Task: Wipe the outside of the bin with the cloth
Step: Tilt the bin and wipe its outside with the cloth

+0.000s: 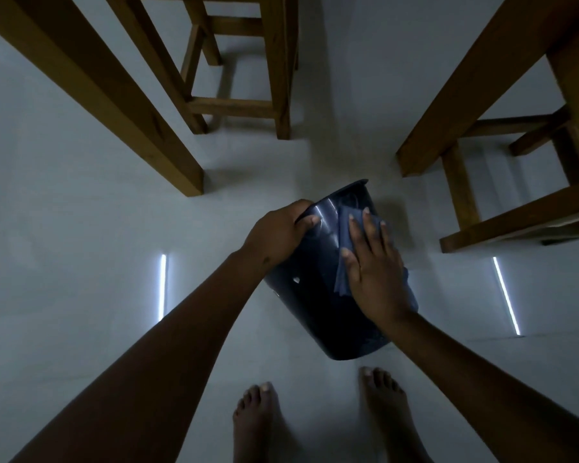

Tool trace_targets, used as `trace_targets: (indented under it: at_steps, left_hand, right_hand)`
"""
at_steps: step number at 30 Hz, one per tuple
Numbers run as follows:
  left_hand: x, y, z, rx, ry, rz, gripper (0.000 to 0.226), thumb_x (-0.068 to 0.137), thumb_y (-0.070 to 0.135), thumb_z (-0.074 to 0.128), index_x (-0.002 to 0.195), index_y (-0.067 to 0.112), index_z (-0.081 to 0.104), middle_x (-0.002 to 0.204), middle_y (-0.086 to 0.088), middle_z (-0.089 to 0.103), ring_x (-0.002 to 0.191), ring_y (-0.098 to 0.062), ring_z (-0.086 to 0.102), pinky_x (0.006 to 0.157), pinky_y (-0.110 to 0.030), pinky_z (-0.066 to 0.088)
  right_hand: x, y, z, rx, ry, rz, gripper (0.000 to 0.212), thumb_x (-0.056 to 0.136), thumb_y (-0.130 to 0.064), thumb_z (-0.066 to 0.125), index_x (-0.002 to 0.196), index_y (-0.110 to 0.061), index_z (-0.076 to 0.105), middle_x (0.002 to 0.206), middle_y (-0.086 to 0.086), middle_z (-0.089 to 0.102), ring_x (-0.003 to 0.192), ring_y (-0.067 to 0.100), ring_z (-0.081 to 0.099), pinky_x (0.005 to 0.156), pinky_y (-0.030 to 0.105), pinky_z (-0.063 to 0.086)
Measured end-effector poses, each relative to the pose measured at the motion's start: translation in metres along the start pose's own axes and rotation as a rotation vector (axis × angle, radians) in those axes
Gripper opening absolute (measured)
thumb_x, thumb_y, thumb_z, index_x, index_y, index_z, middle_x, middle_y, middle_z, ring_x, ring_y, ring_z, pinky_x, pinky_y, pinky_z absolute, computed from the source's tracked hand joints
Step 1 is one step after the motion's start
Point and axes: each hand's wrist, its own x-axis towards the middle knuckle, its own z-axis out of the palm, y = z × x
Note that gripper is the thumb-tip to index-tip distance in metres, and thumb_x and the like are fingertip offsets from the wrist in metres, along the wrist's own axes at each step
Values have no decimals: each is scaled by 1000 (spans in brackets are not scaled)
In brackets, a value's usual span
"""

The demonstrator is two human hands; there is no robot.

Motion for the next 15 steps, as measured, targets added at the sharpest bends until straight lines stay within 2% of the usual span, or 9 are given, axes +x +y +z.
trace_targets:
  at_steps: [3,6,9,15]
  left_hand:
    - [1,0,2,7,11,-10,28,99,40,38,114,23,53,107,-7,68,94,-26,63,82,-35,50]
    - [2,-1,2,-6,16,-7,29,99,41,38,115,24,54,107,-6,69,95,-25,63,82,-35,50]
    - [4,2,3,-37,28,-8,27,98,42,40,114,27,55,108,-4,70,96,-24,64,85,-36,51]
    - [13,16,5,-5,34,-29,25,97,42,40,106,24,55,104,-7,69,92,-29,62,79,-35,49]
  right_hand:
    - [-21,0,7,2,22,81,64,98,-56,1,154,-26,8,164,6,10,148,36,15,111,61,31]
    - [-41,-7,16,-99,-8,-16,60,100,-53,8,155,-29,7,164,6,9,148,38,13,113,62,24]
    - [-22,-11,13,-148,15,-104,59,99,-53,13,154,-33,8,164,3,8,149,37,10,114,61,23]
    - [-23,2,12,-101,46,54,61,100,-52,13,156,-28,5,165,5,5,149,36,9,114,61,25]
